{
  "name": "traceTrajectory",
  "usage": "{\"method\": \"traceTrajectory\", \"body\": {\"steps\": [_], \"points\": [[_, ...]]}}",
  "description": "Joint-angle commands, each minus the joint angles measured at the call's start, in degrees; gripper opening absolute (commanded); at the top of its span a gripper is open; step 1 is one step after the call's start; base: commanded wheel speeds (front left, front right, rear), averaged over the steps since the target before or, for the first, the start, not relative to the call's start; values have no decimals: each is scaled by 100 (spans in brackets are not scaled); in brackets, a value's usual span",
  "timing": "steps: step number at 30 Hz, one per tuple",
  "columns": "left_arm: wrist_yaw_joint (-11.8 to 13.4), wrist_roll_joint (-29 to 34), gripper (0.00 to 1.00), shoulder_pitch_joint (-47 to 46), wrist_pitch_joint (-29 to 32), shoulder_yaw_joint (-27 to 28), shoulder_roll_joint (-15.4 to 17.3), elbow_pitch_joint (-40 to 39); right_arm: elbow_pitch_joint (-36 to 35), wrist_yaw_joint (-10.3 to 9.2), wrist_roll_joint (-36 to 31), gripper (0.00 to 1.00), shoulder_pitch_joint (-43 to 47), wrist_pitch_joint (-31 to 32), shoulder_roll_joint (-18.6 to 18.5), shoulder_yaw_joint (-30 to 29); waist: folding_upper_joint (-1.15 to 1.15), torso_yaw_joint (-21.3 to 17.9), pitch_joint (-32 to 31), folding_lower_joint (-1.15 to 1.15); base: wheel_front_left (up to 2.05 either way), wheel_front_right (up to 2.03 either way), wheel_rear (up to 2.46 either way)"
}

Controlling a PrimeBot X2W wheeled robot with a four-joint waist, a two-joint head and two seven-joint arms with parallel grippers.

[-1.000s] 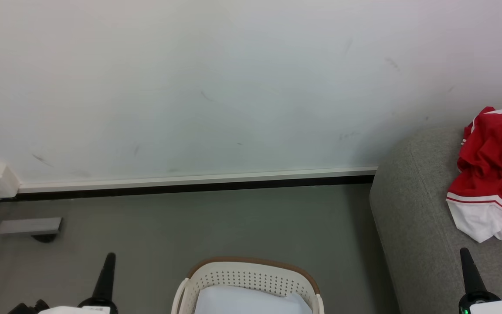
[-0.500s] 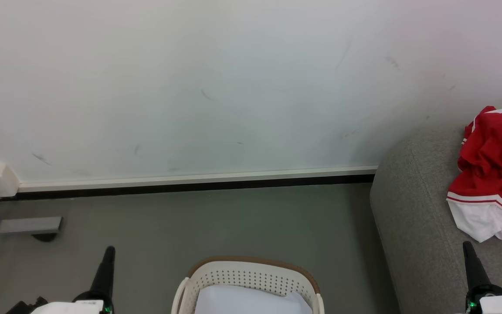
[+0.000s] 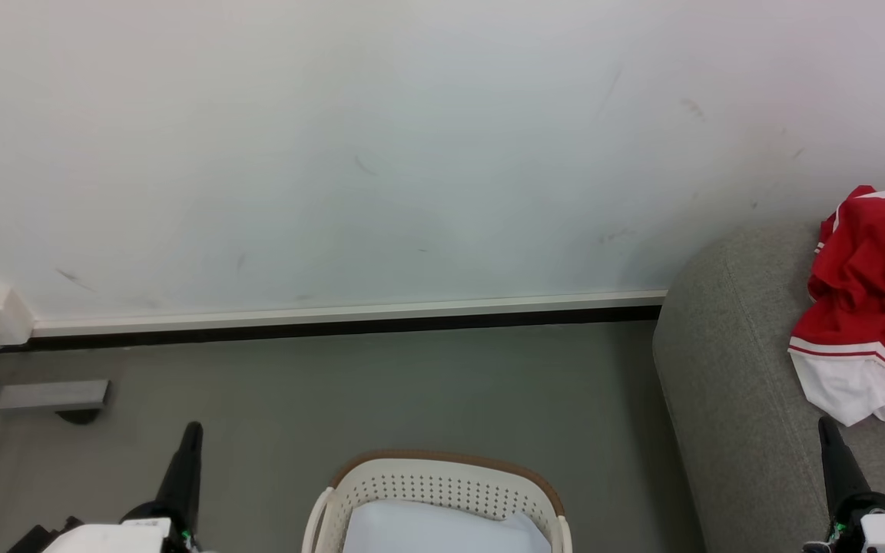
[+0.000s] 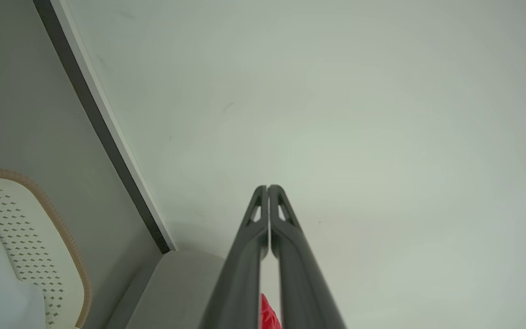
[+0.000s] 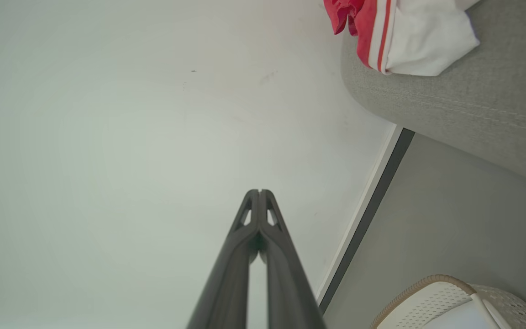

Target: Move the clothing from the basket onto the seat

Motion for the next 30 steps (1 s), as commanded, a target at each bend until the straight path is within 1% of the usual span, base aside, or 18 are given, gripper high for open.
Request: {"method": "traceTrajectory", "body": {"steps": [1,15,30], "points": [[-19,-98,0,-84,34,33,15,-24,-45,-10,111,0,-71,32,-50,-26,0,0,1,0,0,0,0],[-22,-638,0,-159,179,77,-4,-25,-73,-12,653,0,-132,173,-55,-78,0,4,17,0,0,0,0],[-22,-628,0,-157,181,76,-4,-25,-69,-12,631,0,-131,176,-53,-76,0,4,18,0,0,0,0]]}}
